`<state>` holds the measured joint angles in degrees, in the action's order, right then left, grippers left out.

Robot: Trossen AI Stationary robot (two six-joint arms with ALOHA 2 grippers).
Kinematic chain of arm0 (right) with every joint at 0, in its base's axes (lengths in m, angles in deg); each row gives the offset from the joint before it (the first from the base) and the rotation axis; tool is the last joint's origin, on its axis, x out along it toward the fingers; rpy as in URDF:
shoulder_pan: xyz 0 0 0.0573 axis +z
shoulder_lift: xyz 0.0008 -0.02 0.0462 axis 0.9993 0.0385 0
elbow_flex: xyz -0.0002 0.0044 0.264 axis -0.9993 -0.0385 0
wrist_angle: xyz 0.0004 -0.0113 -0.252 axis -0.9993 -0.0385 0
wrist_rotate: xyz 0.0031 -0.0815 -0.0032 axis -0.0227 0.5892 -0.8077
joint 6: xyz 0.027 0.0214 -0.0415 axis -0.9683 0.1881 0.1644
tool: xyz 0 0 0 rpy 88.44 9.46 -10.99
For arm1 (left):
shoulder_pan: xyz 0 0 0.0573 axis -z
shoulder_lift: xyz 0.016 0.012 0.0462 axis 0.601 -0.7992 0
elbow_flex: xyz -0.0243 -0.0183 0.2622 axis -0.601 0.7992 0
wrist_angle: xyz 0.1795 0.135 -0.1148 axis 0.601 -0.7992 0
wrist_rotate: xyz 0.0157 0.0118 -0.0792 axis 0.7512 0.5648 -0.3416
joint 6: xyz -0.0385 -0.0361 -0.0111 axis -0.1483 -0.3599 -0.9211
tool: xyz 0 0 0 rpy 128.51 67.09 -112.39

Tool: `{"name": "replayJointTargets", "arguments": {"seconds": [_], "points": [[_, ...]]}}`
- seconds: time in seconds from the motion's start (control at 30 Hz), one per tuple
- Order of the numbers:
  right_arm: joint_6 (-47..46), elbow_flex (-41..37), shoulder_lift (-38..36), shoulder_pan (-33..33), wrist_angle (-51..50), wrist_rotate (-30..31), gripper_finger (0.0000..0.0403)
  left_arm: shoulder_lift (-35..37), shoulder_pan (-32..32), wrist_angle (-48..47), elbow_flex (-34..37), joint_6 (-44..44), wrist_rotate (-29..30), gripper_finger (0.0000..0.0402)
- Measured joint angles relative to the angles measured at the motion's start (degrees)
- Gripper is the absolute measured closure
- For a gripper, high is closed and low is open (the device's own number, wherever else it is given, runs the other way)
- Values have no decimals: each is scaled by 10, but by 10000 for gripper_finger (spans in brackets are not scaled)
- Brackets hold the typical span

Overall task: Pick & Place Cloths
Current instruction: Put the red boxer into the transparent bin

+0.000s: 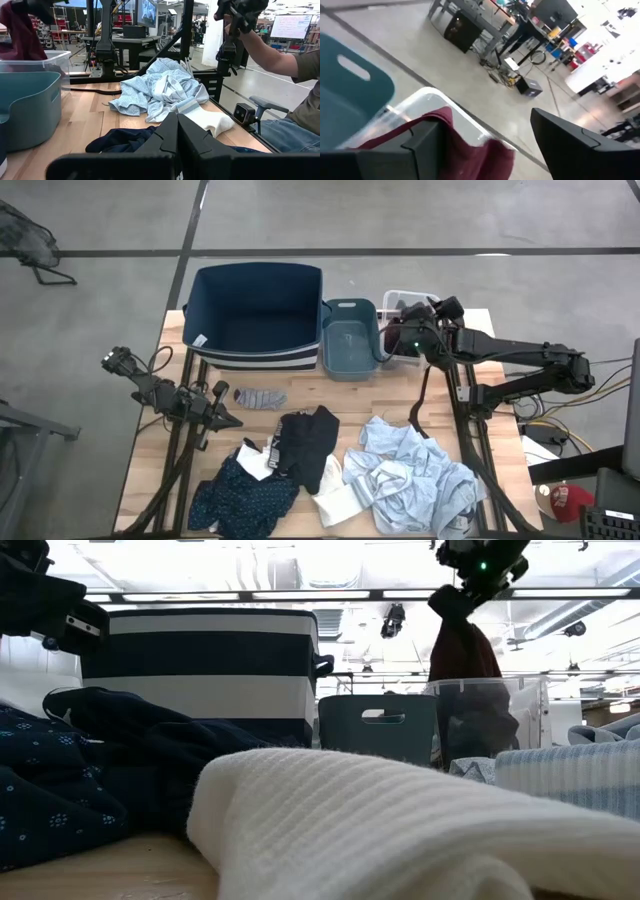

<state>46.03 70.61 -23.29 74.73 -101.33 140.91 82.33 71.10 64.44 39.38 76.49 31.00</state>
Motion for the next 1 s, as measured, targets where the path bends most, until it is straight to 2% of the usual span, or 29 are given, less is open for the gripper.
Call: {"name": "replayJointTargets", "arguments": {"seconds": [0.13,0.33,0.4,0.57,0.67,0.83,1.0], "points": [[-29,27,0,-2,-35,-39,118,0,0,0,0,0,0,399],[-154,78,0,-47,-173,-224,126,0,0,0,0,0,0,399],[-191,92,1,-68,-234,-268,131,0,0,0,0,0,0,399],[-226,104,1,-115,-340,-303,146,0,0,0,0,0,0,399],[-226,95,0,-127,-344,-343,154,0,0,0,0,0,0,399],[-224,80,0,-130,-334,-349,166,0,0,0,0,0,0,399],[-183,79,17,-150,-334,-492,174,0,0,0,0,0,0,399]]}}
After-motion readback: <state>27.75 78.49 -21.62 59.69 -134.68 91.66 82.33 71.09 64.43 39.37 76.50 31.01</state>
